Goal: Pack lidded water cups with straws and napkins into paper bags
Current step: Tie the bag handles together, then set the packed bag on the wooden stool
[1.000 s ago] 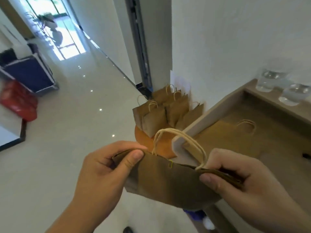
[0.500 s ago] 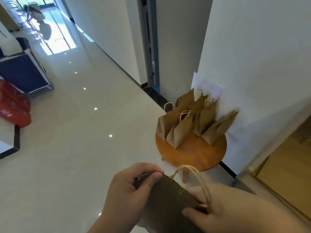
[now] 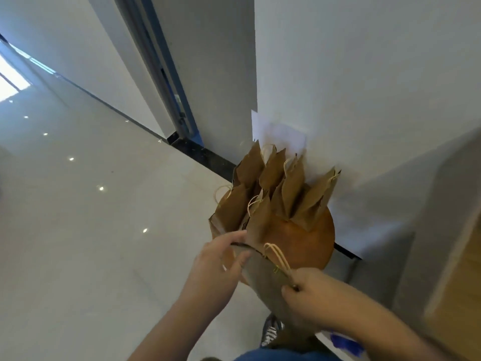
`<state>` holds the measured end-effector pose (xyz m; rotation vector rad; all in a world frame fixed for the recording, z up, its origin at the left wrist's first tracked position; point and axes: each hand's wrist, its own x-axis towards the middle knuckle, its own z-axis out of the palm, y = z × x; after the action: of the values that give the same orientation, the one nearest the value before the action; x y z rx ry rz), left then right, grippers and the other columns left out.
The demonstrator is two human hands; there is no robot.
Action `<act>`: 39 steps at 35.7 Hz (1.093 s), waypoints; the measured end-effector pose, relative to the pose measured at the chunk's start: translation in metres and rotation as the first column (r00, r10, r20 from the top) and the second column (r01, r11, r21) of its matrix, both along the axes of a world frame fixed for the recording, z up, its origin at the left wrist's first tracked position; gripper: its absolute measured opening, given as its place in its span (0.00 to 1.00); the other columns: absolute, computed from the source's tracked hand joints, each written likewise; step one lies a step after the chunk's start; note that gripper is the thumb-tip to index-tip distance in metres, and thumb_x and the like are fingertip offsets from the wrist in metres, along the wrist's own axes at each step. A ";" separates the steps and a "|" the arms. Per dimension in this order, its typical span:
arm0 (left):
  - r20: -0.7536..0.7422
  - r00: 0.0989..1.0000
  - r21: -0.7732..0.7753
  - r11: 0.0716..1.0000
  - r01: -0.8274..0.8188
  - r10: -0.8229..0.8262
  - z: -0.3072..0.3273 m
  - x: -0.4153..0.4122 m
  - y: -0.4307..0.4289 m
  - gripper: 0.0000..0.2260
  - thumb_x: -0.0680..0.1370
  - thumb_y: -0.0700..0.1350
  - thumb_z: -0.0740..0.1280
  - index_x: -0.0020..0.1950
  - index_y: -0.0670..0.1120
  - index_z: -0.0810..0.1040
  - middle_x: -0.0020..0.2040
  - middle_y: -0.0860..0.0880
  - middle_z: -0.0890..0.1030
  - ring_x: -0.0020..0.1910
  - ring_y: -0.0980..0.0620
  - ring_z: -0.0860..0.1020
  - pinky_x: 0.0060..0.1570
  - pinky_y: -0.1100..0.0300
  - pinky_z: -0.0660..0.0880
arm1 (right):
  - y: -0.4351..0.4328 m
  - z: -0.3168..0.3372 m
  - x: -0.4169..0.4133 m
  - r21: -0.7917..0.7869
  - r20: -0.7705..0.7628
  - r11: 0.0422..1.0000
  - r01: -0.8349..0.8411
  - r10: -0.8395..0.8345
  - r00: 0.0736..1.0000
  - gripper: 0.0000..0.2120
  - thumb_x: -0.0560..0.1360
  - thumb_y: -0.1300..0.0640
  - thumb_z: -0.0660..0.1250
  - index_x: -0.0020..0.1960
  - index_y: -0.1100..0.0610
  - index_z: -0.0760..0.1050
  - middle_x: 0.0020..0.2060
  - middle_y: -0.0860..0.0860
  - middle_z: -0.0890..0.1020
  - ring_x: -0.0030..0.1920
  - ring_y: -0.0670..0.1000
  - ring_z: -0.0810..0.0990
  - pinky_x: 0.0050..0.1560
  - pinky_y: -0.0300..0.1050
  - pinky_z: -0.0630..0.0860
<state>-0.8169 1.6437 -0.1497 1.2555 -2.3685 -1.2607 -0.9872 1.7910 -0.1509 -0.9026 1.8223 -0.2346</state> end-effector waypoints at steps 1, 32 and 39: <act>0.006 1.000 0.001 1.000 -0.003 0.003 -0.001 -0.007 -0.011 0.16 0.80 0.59 0.70 0.62 0.78 0.72 0.57 0.75 0.76 0.60 0.71 0.73 0.54 0.72 0.68 | -0.009 -0.012 -0.005 0.019 -0.015 0.998 0.062 -0.061 0.998 0.10 0.84 0.47 0.61 0.50 0.47 0.78 0.43 0.46 0.82 0.41 0.44 0.81 0.41 0.41 0.78; 0.102 0.874 0.363 0.836 0.412 -0.475 -0.072 -0.111 -0.274 0.09 0.85 0.53 0.66 0.61 0.69 0.75 0.50 0.67 0.84 0.52 0.71 0.80 0.37 0.78 0.75 | -0.210 -0.211 -0.064 0.229 -0.116 0.543 0.808 -0.809 0.576 0.26 0.85 0.41 0.64 0.78 0.54 0.68 0.65 0.55 0.80 0.62 0.57 0.82 0.66 0.54 0.80; 0.056 0.817 0.363 0.774 0.518 -0.573 -0.087 -0.148 -0.255 0.10 0.83 0.58 0.66 0.64 0.69 0.75 0.56 0.65 0.83 0.59 0.60 0.81 0.61 0.59 0.80 | -0.173 -0.189 -0.045 0.255 -0.068 0.531 0.808 -0.824 0.562 0.46 0.77 0.31 0.72 0.85 0.50 0.59 0.79 0.54 0.70 0.74 0.57 0.74 0.74 0.54 0.73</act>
<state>-0.9648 1.3885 -0.2367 0.7608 -2.8610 -1.8566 -1.0325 1.6178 -0.3403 0.2341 2.0416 -0.5889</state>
